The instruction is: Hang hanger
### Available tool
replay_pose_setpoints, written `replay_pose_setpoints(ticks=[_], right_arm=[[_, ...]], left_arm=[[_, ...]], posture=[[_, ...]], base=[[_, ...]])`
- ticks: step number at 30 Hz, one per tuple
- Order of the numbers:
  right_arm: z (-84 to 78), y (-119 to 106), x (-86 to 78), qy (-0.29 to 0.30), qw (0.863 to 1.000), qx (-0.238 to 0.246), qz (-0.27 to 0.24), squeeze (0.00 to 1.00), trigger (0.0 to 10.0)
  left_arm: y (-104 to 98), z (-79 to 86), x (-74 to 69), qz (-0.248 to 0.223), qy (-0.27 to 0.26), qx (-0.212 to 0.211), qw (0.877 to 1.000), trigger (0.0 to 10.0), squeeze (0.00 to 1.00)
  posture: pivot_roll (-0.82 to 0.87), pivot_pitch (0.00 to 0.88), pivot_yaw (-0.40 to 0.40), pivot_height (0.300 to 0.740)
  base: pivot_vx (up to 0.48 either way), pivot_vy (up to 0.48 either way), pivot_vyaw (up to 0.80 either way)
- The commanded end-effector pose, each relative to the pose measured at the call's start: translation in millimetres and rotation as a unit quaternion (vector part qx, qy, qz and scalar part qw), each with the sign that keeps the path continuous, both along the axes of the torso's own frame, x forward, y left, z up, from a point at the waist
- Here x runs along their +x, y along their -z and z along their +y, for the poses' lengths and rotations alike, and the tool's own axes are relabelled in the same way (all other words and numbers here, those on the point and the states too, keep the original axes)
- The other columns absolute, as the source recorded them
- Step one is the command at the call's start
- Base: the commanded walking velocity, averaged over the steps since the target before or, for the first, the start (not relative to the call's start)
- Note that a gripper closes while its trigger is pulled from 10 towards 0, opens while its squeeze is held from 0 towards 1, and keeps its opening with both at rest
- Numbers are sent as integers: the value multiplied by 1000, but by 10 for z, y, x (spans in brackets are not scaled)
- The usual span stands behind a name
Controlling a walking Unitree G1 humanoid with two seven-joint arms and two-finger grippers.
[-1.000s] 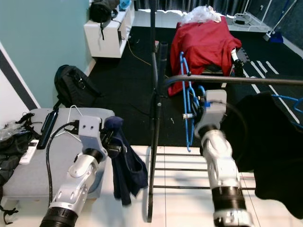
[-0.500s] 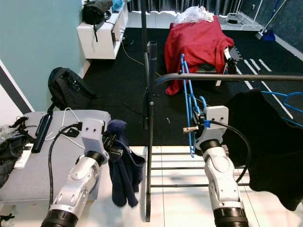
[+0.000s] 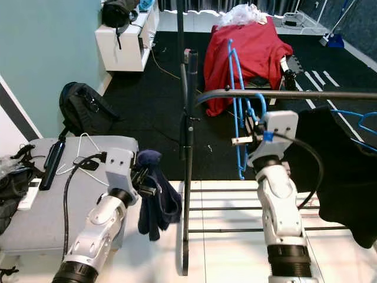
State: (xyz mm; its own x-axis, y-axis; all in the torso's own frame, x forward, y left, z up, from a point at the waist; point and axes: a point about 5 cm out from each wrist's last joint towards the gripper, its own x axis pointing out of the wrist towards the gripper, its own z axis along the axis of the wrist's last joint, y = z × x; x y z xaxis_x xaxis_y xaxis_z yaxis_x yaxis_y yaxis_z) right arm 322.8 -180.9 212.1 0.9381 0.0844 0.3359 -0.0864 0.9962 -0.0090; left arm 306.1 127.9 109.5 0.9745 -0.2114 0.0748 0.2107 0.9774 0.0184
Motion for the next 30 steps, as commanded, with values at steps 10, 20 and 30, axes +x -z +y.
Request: replay_pose_setpoints(ticks=[10, 20, 30], right_arm=[[-151, -226, 153, -6, 999, 30, 41, 0, 10000], [-109, -188, 257, -48, 993, -8, 108, 0, 10000], [-136, -167, 265, -26, 988, -4, 152, 0, 10000]], left_arm=[[-13, -50, -27, -7, 23, 12, 1000, 10000, 0], [30, -55, -47, 2, 33, 18, 999, 10000, 0], [69, -85, -85, 12, 51, 26, 998, 10000, 0]], posture=[[-135, 65, -42, 740], [-130, 64, -52, 740], [-128, 72, -52, 740]], base=[[0, 0, 0], [0, 0, 0], [0, 0, 0]])
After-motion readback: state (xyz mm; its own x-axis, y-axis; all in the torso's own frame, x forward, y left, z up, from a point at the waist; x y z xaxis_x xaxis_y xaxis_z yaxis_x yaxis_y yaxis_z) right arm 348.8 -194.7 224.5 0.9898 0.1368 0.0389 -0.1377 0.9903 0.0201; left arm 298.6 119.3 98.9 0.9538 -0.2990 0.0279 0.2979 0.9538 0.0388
